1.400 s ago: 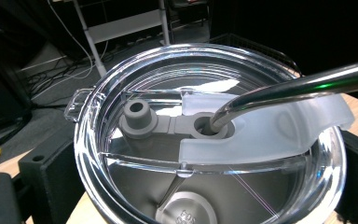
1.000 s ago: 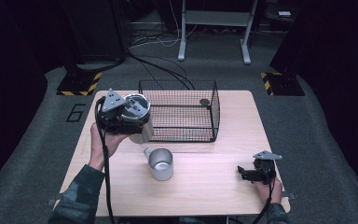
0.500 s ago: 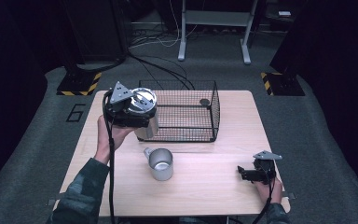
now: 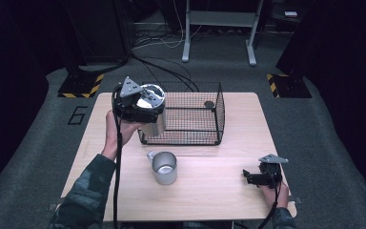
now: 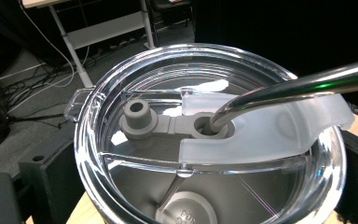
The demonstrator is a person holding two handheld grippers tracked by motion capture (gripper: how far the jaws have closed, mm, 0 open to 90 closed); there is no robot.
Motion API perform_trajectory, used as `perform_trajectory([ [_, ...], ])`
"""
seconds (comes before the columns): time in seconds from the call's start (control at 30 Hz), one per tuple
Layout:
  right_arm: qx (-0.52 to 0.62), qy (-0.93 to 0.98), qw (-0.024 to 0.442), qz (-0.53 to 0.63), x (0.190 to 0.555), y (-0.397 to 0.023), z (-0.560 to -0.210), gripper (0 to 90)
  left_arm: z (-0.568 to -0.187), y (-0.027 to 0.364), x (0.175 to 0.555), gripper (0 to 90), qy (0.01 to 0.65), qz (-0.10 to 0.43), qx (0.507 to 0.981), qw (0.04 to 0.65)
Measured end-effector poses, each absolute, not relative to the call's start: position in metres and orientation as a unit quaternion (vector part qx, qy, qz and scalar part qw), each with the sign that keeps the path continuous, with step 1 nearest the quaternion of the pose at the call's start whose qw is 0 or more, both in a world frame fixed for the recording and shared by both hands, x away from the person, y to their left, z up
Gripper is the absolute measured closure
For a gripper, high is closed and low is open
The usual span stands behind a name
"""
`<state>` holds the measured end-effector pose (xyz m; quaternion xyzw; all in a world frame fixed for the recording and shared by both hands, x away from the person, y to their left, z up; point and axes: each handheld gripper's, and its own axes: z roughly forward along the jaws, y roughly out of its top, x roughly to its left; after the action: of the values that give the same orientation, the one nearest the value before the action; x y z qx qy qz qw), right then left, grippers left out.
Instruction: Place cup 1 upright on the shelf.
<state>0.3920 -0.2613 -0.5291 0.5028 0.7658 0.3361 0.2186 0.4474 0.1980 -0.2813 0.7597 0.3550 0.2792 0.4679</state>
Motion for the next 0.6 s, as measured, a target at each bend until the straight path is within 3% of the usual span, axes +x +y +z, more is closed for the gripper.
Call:
perform_trajectory([
  [0.6,0.504,0.765,0.218,0.336,0.392,-0.261,-0.529,7.9,-0.279,0.185,0.476,3.8,0.352,0.286,0.762,0.463],
])
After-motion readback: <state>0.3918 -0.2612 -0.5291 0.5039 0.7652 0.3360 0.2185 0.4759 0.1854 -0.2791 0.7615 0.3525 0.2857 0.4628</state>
